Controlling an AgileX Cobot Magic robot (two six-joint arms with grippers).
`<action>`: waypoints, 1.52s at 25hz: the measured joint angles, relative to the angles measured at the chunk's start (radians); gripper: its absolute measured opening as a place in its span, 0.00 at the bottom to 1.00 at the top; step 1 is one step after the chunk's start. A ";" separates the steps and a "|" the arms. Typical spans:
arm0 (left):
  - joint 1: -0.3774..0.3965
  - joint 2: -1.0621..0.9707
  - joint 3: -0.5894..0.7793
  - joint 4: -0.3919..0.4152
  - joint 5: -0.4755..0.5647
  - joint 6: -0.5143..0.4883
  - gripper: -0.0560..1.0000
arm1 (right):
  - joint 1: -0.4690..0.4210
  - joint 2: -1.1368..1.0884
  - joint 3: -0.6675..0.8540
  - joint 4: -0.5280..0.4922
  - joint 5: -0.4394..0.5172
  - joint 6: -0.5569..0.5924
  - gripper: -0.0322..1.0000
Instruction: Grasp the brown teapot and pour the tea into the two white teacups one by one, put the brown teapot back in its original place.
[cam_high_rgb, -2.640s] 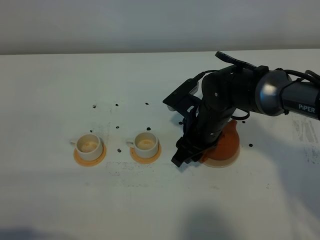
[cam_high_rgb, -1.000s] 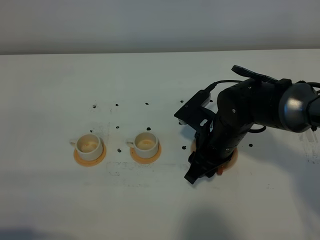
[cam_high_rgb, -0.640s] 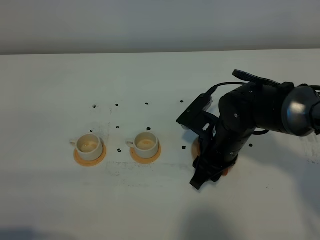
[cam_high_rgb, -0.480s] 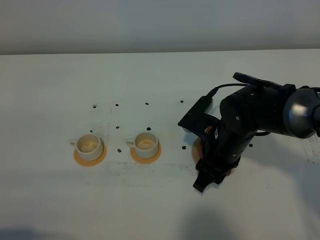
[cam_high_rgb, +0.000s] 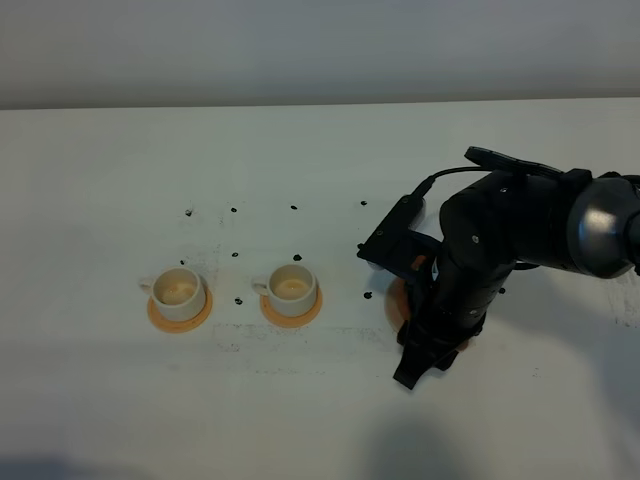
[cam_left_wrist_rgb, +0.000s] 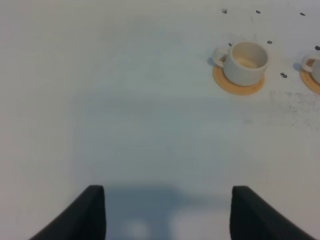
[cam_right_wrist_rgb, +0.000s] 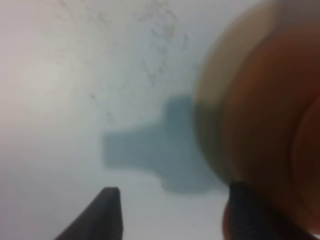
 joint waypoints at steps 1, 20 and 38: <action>0.000 0.000 0.000 0.000 0.000 0.000 0.56 | 0.009 -0.011 0.000 0.002 -0.002 0.000 0.51; 0.000 0.000 0.000 0.000 0.000 0.000 0.56 | -0.204 -0.135 -0.024 0.184 0.040 0.275 0.51; 0.000 0.000 0.000 0.000 0.000 0.000 0.56 | -0.216 -0.019 0.000 0.093 0.043 0.383 0.51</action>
